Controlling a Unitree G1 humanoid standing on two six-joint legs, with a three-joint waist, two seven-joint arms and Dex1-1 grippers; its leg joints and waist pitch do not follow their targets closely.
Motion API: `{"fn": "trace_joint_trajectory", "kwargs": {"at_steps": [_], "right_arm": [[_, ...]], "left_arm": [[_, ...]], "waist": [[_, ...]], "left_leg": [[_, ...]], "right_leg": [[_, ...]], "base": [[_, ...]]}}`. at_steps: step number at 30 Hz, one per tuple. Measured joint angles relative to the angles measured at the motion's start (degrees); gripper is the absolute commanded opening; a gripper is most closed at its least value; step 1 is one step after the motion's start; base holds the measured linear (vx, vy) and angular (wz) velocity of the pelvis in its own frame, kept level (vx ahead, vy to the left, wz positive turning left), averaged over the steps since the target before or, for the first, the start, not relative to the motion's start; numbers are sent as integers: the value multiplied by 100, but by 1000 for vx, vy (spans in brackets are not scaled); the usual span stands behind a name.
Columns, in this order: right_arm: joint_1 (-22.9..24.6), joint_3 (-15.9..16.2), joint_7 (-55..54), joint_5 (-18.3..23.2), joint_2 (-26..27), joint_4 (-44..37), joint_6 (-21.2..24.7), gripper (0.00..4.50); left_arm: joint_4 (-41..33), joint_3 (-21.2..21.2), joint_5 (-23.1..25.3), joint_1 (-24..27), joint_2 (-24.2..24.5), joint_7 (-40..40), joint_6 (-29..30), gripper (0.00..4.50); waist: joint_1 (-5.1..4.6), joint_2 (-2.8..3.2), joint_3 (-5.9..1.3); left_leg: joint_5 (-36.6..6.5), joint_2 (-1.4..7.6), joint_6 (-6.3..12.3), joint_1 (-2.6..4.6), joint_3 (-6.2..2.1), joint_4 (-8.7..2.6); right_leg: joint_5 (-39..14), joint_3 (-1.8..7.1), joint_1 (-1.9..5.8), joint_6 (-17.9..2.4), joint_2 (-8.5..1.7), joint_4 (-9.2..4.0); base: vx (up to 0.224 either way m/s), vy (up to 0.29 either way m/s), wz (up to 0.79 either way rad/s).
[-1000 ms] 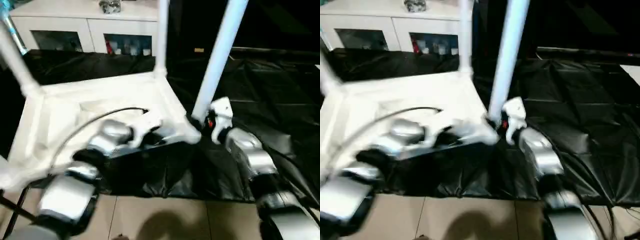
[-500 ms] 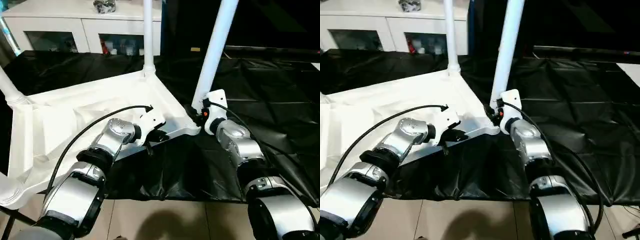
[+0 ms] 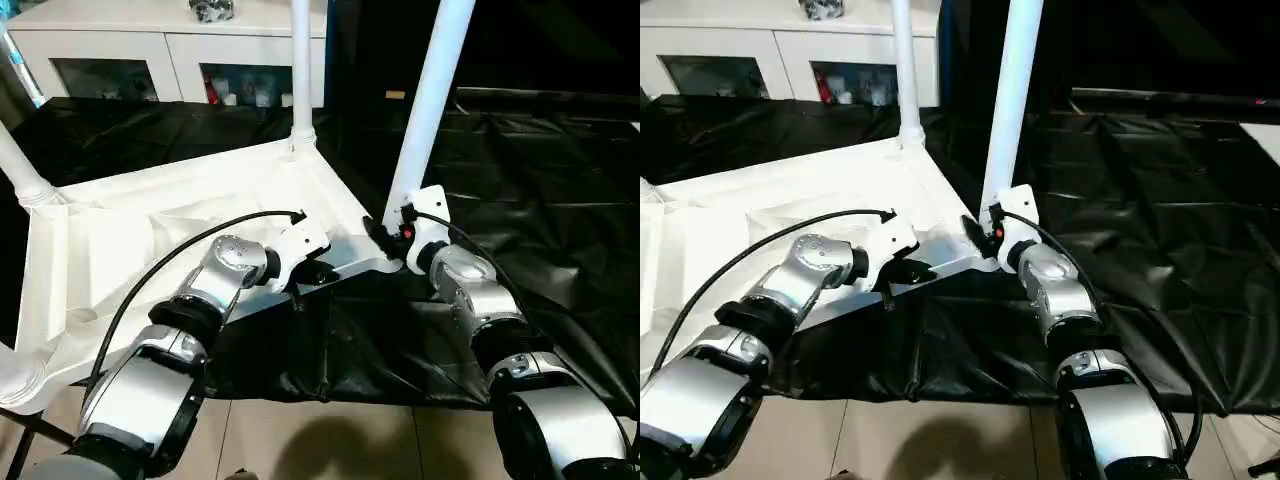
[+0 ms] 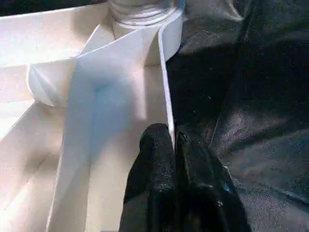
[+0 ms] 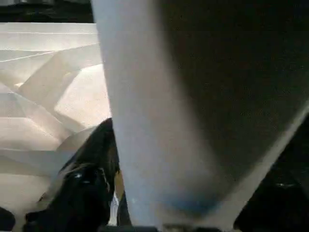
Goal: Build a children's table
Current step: Insert table leg to table base
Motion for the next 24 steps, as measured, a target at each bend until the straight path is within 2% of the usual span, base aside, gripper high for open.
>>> {"fn": "trace_joint_trajectory", "kwargs": {"at_steps": [3,7,11,16,23,24], "right_arm": [[11,-3,293,0,-2,-5,-72,356],[179,74,762,3,-111,-177,-154,401],[459,275,1580,35,-379,-653,-94,401],[900,562,2688,154,-840,-1425,144,401],[1378,886,3613,268,-1317,-2269,537,401],[1512,970,3788,278,-1451,-2540,651,375]], "left_arm": [[-53,7,-20,38,104,-99,-123,0],[-124,13,-56,95,200,-298,-277,0],[-124,5,-98,149,351,-682,-586,0],[-151,-2,-228,224,511,-1289,-769,0],[-247,-44,-321,334,694,-1923,-994,0],[-261,-63,-342,342,724,-2067,-1047,0]], "waist": [[1,2,1],[17,2,1],[49,4,2],[173,6,4],[241,7,4],[267,7,4]], "left_leg": [[1,0,1,-27,3,-2],[2,0,3,-69,5,3],[20,3,34,-89,6,7],[21,6,35,-89,11,10],[21,8,35,-91,16,13],[20,8,35,-91,16,13]], "right_leg": [[-1,0,-25,-2,0,0],[-1,0,-61,-2,0,2],[-1,-2,-83,-3,0,5],[-1,-3,-83,-3,0,6],[-1,-2,-82,-3,-1,4],[-1,-2,-81,-2,-1,3]], "base": [[0,0,0],[0,0,0],[0,0,0],[0,0,0],[0,0,0],[0,0,0]]}}
